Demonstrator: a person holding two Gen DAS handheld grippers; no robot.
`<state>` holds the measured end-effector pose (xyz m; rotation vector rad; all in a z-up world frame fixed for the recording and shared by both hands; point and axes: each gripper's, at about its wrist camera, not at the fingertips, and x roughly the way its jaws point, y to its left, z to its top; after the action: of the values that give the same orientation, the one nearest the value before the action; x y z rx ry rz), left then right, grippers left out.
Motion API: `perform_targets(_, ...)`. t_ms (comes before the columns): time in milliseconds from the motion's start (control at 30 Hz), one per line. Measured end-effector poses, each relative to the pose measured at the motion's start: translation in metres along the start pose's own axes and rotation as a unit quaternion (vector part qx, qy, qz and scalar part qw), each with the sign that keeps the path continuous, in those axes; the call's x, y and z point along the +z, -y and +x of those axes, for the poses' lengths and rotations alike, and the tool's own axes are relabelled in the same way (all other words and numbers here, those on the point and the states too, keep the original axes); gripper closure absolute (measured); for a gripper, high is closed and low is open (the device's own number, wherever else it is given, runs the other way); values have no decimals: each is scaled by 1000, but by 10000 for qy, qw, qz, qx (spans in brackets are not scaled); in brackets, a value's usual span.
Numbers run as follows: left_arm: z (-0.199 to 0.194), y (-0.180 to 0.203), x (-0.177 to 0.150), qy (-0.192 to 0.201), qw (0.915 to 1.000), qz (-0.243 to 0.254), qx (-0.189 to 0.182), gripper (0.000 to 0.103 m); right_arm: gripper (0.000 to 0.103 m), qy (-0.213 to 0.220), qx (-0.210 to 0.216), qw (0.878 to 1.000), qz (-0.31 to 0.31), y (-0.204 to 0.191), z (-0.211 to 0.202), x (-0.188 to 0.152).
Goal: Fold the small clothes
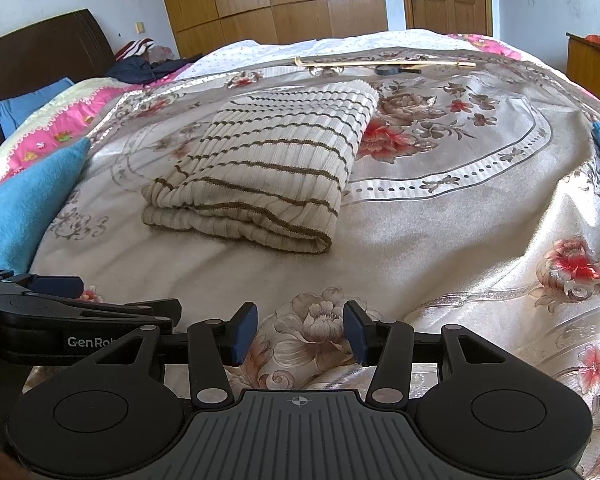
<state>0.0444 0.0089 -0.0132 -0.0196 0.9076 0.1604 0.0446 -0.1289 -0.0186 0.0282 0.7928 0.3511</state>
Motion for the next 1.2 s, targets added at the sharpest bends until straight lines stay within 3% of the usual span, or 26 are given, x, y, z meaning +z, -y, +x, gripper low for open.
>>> perform_targets(1200,0,1,0,-36,10000,27,19,0,56,-30,6,10000,46,1,1,-1)
